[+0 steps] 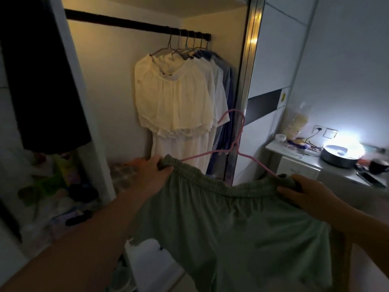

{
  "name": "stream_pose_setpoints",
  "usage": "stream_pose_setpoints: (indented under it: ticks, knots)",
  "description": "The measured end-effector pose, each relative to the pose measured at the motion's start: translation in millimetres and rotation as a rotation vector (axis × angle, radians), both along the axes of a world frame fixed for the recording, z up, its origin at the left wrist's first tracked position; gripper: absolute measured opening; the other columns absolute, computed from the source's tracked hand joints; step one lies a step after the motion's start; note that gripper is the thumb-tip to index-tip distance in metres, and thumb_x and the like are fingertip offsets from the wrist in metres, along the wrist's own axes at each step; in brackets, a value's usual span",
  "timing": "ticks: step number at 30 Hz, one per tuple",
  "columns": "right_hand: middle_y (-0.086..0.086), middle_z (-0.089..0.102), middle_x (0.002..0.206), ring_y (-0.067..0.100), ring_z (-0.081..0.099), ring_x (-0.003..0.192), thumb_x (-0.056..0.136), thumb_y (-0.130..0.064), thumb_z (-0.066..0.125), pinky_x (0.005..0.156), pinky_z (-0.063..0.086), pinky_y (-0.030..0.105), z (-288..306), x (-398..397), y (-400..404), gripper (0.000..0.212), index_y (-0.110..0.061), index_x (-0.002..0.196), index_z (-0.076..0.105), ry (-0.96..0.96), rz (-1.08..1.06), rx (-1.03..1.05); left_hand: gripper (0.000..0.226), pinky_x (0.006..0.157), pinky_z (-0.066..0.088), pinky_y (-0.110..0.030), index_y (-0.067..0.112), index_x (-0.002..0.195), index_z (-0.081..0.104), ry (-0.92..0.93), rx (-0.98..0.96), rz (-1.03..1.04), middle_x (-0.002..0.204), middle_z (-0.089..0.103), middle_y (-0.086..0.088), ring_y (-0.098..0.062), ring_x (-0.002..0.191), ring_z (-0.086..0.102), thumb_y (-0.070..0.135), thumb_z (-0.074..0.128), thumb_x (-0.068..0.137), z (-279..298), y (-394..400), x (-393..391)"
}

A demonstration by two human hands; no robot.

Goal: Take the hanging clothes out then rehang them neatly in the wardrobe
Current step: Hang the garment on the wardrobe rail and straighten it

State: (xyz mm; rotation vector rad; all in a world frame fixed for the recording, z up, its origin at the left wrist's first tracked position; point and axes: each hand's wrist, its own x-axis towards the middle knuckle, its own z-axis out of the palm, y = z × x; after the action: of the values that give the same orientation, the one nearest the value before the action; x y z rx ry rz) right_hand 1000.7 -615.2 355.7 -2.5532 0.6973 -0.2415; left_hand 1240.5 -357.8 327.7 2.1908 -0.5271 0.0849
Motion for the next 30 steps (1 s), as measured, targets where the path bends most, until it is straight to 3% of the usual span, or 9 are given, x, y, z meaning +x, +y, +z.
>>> stream_pose_setpoints:
  ticks: [5, 8, 11, 15, 19, 22, 24, 27, 30]
  knots:
    - [-0.007, 0.055, 0.082, 0.009, 0.052, 0.078, 0.09, -0.036, 0.052, 0.062, 0.034, 0.01, 0.4, 58.5, -54.7, 0.012, -0.03, 0.081, 0.047, 0.024, 0.045, -0.059, 0.019, 0.081, 0.044, -0.039, 0.011, 0.094, 0.055, -0.096, 0.064, 0.032, 0.099, 0.063, -0.012, -0.03, 0.098, 0.058, 0.03, 0.054, 0.089, 6.8, -61.7, 54.9]
    - [-0.01, 0.052, 0.079, 0.007, 0.051, 0.076, 0.09, -0.036, 0.052, 0.062, 0.034, 0.01, 6.1, 98.1, -83.3, 0.016, -0.034, 0.076, 0.044, -0.056, 0.023, -0.077, 0.02, 0.083, 0.043, -0.04, 0.009, 0.1, 0.054, -0.156, 0.094, 0.01, 0.105, 0.06, -0.014, -0.034, 0.104, 0.056, 0.027, 0.051, 0.092, 12.1, -103.1, 95.1]
    - [-0.01, 0.051, 0.078, 0.004, 0.049, 0.073, 0.091, -0.036, 0.05, 0.061, 0.034, 0.011, 17.0, 139.8, -116.0, 0.018, -0.033, 0.075, 0.043, -0.095, 0.003, -0.076, 0.01, 0.078, 0.035, -0.032, 0.011, 0.097, 0.053, -0.091, 0.055, -0.012, 0.104, 0.059, -0.018, -0.035, 0.107, 0.054, 0.02, 0.052, 0.091, 20.6, -139.4, 134.8]
    - [-0.01, 0.051, 0.076, 0.005, 0.049, 0.072, 0.09, -0.038, 0.05, 0.063, 0.036, 0.009, 29.5, 187.7, -160.1, 0.019, -0.033, 0.074, 0.042, -0.124, -0.006, -0.089, 0.02, 0.093, 0.04, -0.042, 0.008, 0.102, 0.058, -0.051, 0.013, -0.002, 0.113, 0.06, -0.021, -0.035, 0.112, 0.053, 0.022, 0.055, 0.088, 35.6, -182.5, 192.7]
    - [-0.012, 0.048, 0.075, -0.001, 0.045, 0.069, 0.09, -0.041, 0.049, 0.064, 0.037, 0.01, 36.5, 232.9, -197.5, 0.015, -0.029, 0.081, 0.045, -0.14, 0.02, -0.09, 0.025, 0.088, 0.039, -0.04, 0.003, 0.109, 0.058, 0.007, -0.076, 0.003, 0.11, 0.059, -0.018, -0.031, 0.107, 0.054, 0.017, 0.054, 0.089, 49.6, -216.2, 231.1]
    - [-0.01, 0.051, 0.077, 0.003, 0.049, 0.072, 0.09, -0.042, 0.049, 0.075, 0.044, 0.021, 38.5, 273.7, -226.8, 0.017, -0.029, 0.08, 0.046, -0.145, 0.096, -0.091, 0.017, 0.078, 0.035, -0.035, 0.002, 0.099, 0.059, -0.014, -0.118, 0.055, 0.095, 0.057, -0.015, -0.03, 0.099, 0.055, 0.013, 0.055, 0.088, 53.4, -229.4, 257.0]
    - [-0.01, 0.052, 0.079, 0.003, 0.049, 0.073, 0.091, -0.041, 0.049, 0.072, 0.041, 0.019, 40.2, 302.4, -244.7, 0.015, -0.03, 0.081, 0.046, -0.14, 0.166, -0.089, 0.013, 0.079, 0.037, -0.037, 0.004, 0.096, 0.06, -0.003, -0.16, 0.119, 0.096, 0.059, -0.019, -0.034, 0.102, 0.056, 0.012, 0.056, 0.086, 51.9, -234.2, 276.3]
    - [-0.012, 0.053, 0.081, -0.001, 0.05, 0.073, 0.09, -0.04, 0.049, 0.064, 0.036, 0.01, 46.2, 342.9, -268.7, 0.013, -0.027, 0.088, 0.05, -0.163, 0.289, -0.076, 0.025, 0.084, 0.038, -0.038, 0.003, 0.109, 0.06, 0.024, -0.219, 0.227, 0.109, 0.06, -0.022, -0.034, 0.106, 0.054, 0.013, 0.056, 0.086, 56.1, -235.6, 295.1]
    - [-0.01, 0.058, 0.083, 0.003, 0.056, 0.078, 0.09, -0.038, 0.052, 0.064, 0.039, 0.012, 51.7, 383.6, -288.1, 0.009, -0.033, 0.082, 0.05, -0.194, 0.399, 0.003, 0.034, 0.079, 0.036, -0.034, 0.007, 0.103, 0.061, 0.044, -0.268, 0.288, 0.103, 0.061, -0.019, -0.029, 0.099, 0.055, 0.027, 0.057, 0.076, 61.4, -229.5, 306.2]
